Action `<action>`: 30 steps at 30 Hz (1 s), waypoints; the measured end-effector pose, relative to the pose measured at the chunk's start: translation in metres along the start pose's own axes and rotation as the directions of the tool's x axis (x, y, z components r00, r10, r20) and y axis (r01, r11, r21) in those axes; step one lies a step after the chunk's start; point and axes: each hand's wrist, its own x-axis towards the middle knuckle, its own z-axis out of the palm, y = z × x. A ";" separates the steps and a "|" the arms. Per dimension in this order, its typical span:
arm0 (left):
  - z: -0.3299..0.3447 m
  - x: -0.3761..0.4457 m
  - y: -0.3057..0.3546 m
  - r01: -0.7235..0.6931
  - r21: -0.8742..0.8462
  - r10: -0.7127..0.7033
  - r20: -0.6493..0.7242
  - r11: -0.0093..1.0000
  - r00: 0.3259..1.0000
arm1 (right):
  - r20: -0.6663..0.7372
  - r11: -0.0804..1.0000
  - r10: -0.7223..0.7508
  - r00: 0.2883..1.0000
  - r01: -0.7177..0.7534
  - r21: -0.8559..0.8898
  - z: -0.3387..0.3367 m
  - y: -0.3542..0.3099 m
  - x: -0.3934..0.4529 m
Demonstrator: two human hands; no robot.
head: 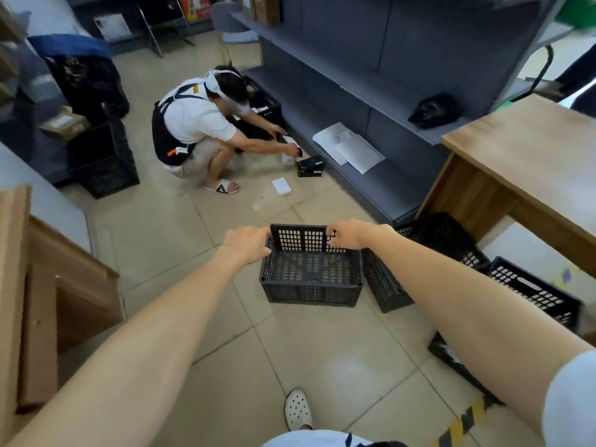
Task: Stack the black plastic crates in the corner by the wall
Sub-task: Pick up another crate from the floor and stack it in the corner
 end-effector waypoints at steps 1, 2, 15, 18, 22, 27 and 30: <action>-0.005 0.013 -0.003 -0.008 0.003 0.008 0.000 1.000 1.000 | -0.011 0.999 -0.004 1.000 0.005 0.041 -0.007 -0.001 0.011; -0.009 0.024 -0.004 -0.019 0.006 0.019 0.003 1.000 1.000 | -0.015 0.998 -0.020 1.000 0.021 0.060 -0.013 -0.002 0.019; -0.025 0.173 0.038 -0.004 -0.024 0.006 0.093 1.000 0.996 | 0.153 0.997 0.035 0.988 -0.024 -0.071 -0.066 0.112 0.116; -0.027 0.204 0.057 0.073 -0.082 -0.063 0.115 0.994 0.991 | 0.124 0.998 -0.011 0.992 0.019 -0.058 -0.098 0.136 0.149; -0.023 0.240 0.085 0.139 -0.174 -0.116 0.140 0.975 0.983 | 0.142 0.995 -0.068 0.988 0.078 -0.069 -0.127 0.159 0.194; -0.010 0.257 0.106 0.190 -0.266 -0.158 0.137 0.945 0.978 | 0.211 0.965 -0.148 0.966 0.187 -0.181 -0.127 0.164 0.236; 0.011 0.257 0.093 0.265 -0.265 -0.214 0.206 0.927 0.955 | 0.305 0.941 -0.182 0.935 0.256 -0.222 -0.109 0.149 0.254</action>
